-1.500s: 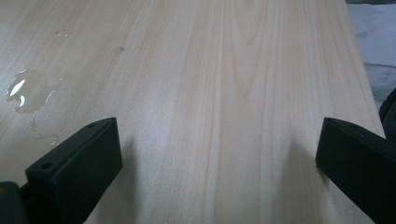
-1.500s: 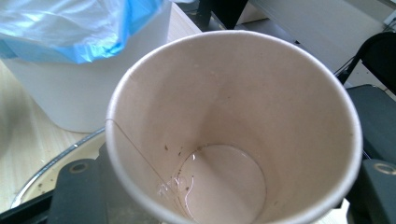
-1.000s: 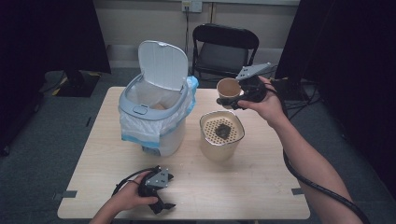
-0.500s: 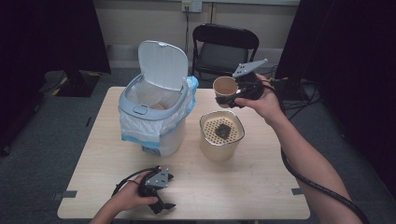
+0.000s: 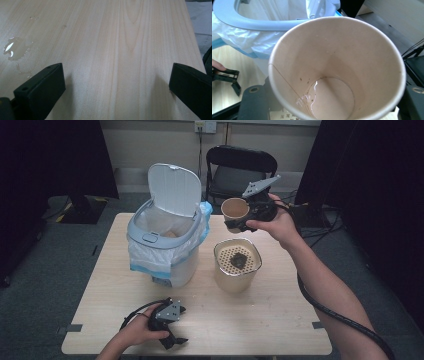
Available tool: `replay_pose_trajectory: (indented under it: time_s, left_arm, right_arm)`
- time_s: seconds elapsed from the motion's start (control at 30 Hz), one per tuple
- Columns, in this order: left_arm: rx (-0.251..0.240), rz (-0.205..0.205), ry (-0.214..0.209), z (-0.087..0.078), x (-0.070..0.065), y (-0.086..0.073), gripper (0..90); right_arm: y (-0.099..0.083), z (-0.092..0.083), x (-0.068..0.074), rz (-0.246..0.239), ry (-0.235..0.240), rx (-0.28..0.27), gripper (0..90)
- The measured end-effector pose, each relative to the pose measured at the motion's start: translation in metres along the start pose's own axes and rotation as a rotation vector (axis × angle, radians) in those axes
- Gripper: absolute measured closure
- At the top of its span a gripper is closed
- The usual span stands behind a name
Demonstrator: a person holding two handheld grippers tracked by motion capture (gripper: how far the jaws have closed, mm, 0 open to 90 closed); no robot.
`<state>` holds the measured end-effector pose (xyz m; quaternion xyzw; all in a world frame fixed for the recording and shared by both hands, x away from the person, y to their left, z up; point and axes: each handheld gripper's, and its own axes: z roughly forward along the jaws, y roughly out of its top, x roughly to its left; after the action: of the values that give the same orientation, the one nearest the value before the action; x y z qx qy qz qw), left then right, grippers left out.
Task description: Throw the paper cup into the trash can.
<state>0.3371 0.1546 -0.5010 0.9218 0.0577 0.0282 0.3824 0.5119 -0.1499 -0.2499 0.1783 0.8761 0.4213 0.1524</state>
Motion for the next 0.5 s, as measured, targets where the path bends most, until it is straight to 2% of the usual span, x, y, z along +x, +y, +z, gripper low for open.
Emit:
replay_pose_trajectory:
  time_s: [0.5]
  left_arm:
    - [-0.002,0.000,-0.001,0.000,0.000,0.000,0.0]
  right_arm:
    - [0.019,0.001,0.000,0.010,0.037,-0.006,27.3]
